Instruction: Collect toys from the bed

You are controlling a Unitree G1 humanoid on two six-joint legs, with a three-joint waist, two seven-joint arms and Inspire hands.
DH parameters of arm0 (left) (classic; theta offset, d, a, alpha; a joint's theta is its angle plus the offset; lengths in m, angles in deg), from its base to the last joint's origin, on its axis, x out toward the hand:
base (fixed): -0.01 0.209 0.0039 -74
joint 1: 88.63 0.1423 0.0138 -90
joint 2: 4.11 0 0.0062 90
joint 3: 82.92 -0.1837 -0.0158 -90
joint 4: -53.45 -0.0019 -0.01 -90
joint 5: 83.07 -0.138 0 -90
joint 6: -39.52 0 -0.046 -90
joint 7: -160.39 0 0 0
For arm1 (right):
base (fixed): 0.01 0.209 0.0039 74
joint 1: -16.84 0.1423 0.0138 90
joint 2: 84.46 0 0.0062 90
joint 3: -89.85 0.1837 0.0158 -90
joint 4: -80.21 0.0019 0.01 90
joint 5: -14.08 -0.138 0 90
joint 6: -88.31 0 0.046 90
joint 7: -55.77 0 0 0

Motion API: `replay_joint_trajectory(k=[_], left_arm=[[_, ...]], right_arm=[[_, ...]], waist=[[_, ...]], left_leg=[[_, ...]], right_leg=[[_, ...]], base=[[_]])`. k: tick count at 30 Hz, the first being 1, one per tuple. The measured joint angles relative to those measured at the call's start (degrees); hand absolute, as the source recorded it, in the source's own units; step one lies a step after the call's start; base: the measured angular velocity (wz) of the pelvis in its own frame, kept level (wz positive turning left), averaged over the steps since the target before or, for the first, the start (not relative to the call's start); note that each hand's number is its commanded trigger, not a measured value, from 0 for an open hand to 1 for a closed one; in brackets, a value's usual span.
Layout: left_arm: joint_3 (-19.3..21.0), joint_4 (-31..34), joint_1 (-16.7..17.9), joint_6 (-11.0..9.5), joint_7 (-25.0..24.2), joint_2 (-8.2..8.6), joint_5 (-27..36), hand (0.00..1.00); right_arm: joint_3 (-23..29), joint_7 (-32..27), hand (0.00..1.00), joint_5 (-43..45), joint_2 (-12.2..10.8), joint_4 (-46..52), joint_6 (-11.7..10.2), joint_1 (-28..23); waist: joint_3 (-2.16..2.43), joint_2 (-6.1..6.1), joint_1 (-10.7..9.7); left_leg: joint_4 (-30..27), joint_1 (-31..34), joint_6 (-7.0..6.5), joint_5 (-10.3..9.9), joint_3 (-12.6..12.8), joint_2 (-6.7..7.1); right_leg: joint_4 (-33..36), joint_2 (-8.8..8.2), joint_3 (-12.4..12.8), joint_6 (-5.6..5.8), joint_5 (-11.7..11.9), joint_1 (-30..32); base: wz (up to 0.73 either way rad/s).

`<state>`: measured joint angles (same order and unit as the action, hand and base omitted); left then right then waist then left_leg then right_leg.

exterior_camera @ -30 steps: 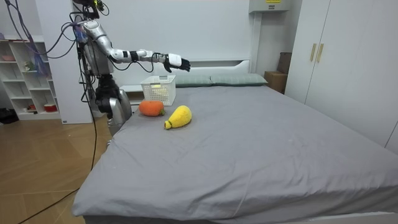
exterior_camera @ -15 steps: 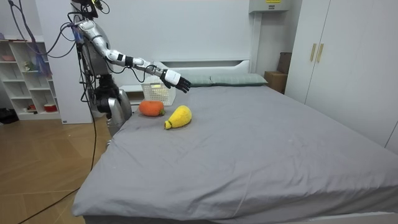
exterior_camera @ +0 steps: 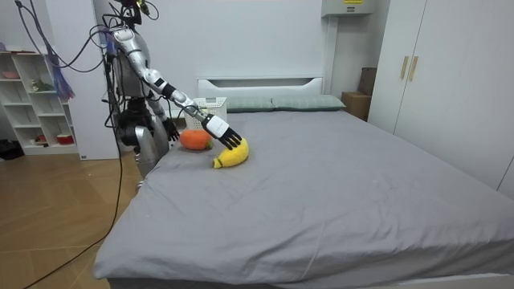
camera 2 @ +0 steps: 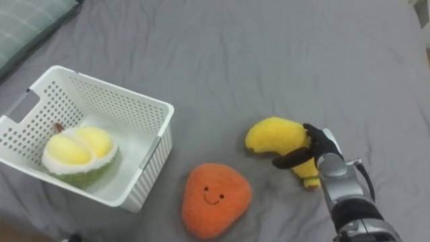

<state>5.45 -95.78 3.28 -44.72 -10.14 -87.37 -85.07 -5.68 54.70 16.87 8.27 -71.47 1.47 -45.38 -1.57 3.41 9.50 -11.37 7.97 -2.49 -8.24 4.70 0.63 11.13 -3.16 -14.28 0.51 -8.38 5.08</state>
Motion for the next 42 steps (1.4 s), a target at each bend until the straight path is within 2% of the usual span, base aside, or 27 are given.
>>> replay_joint_trajectory(k=[1, 6, 11, 14, 21, 22, 23, 24, 31, 35, 39, 42], left_arm=[[-0.3, -0.7, -0.1, 0.0, -0.1, -0.09, 0.3, 0.0], [-0.4, -3.9, -0.1, 0.1, 0.0, -0.55, 0.2, 0.0], [-1.6, -4.0, 0.0, -0.1, 0.6, -0.54, 1.9, 0.0], [-1.8, -3.9, -0.4, -1.3, 1.3, -0.54, 2.5, 0.0], [-3.7, -4.0, -2.1, -1.9, 1.3, -0.47, 2.5, 0.0], [-4.0, -4.0, -2.2, -2.2, 1.3, -0.45, 2.5, 0.0], [-4.2, -4.0, -2.2, -2.2, 1.3, -0.45, 2.6, 0.0], [-4.2, -4.0, -2.3, -2.3, 1.3, -0.35, 2.6, 0.0], [-4.3, -4.6, -2.2, -2.3, 1.3, -0.37, 6.8, 0.0], [-4.3, -5.4, -1.8, -2.3, 1.3, -0.46, 7.0, 0.0], [-4.3, -4.9, 0.0, -2.3, 1.3, -0.88, 6.8, 0.0], [-4.2, -4.9, 1.4, -2.3, 1.3, -1.31, 6.8, 0.0]], right_arm=[[0.0, -0.7, 0.0, 0.2, 0.1, -1.3, -0.6, 0.7], [0.0, -3.2, 0.0, 2.0, 1.6, -4.5, -2.3, 1.7], [-0.1, -6.2, 0.0, 2.3, 2.8, -8.4, -3.5, 2.7], [0.0, -7.3, 0.0, 3.4, 3.0, -10.1, -4.4, 2.9], [0.0, -10.4, 0.0, 5.1, 3.3, -12.1, -4.3, 3.9], [0.0, -10.6, 0.57, 5.4, 3.3, -12.1, -4.3, 3.9], [0.0, -10.7, 0.76, 5.7, 3.3, -12.1, -4.3, 3.9], [0.0, -10.8, 1.0, 6.2, 3.3, -12.0, -4.3, 3.9], [0.0, -13.4, 1.0, 6.2, 3.4, -12.1, -4.3, 4.1], [0.0, -14.7, 1.0, 5.7, 3.5, -13.2, -3.7, 4.2], [-0.1, -15.2, 1.0, 5.8, 3.4, -14.6, -2.4, 4.0], [-0.1, -15.2, 1.0, 5.8, 3.5, -14.6, -2.4, 3.4]], waist=[[-0.24, -0.09, 0.0], [-0.33, -0.7, 0.8], [-0.08, -1.68, 1.3], [0.0, -1.87, 1.6], [-0.04, -1.78, 1.4], [-0.08, -1.72, 1.3], [-0.1, -1.68, 1.3], [-0.11, -1.58, 1.2], [-0.14, -1.1, 0.4], [-0.38, -0.67, 0.4], [-0.4, -0.76, 0.7], [-0.36, -0.82, 0.6]], left_leg=[[0.0, 0.7, 0.0, 0.0, 0.0, 0.04], [0.1, 2.5, 0.01, 0.0, 0.0, 0.05], [0.1, 3.8, 0.04, 0.0, 0.1, 0.05], [0.1, 3.8, 0.06, 0.0, 0.1, 0.04], [0.1, 4.8, 0.05, 0.1, 0.1, 0.05], [0.1, 4.8, 0.04, 0.1, 0.1, 0.06], [0.1, 4.8, 0.04, 0.1, 0.1, 0.06], [0.1, 4.8, 0.04, 0.1, 0.1, 0.06], [0.1, 4.8, 0.03, 0.2, 0.1, 0.06], [0.1, 4.4, 0.04, 0.2, 0.0, 0.06], [0.1, 4.4, 0.04, 0.2, 0.0, 0.07], [0.0, 4.5, 0.05, 0.1, -0.2, 0.03]], right_leg=[[-0.3, 0.01, -0.1, 0.0, 0.0, 0.6], [-0.6, 0.18, 0.0, -0.01, 0.1, 2.5], [-0.6, 0.18, -0.2, -0.01, 0.0, 3.6], [-0.6, 0.17, -0.2, -0.01, 0.0, 3.7], [-0.4, 0.02, -0.3, -0.01, 0.0, 4.7], [-0.4, 0.0, -0.3, -0.01, 0.0, 4.7], [-0.4, 0.0, -0.4, -0.01, 0.0, 4.7], [-0.4, -0.03, -0.5, -0.01, 0.0, 4.8], [-0.4, 0.02, -0.3, -0.01, 0.0, 4.8], [-0.6, 0.17, -0.3, -0.02, 0.1, 4.2], [-0.7, 0.2, -0.3, -0.02, 0.1, 4.2], [-0.6, 0.19, -0.6, -0.03, 0.1, 4.2]], base=[[0.0], [0.0], [0.0], [0.0], [0.0], [0.0], [0.0], [0.0], [0.0], [0.01], [0.0], [0.01]])
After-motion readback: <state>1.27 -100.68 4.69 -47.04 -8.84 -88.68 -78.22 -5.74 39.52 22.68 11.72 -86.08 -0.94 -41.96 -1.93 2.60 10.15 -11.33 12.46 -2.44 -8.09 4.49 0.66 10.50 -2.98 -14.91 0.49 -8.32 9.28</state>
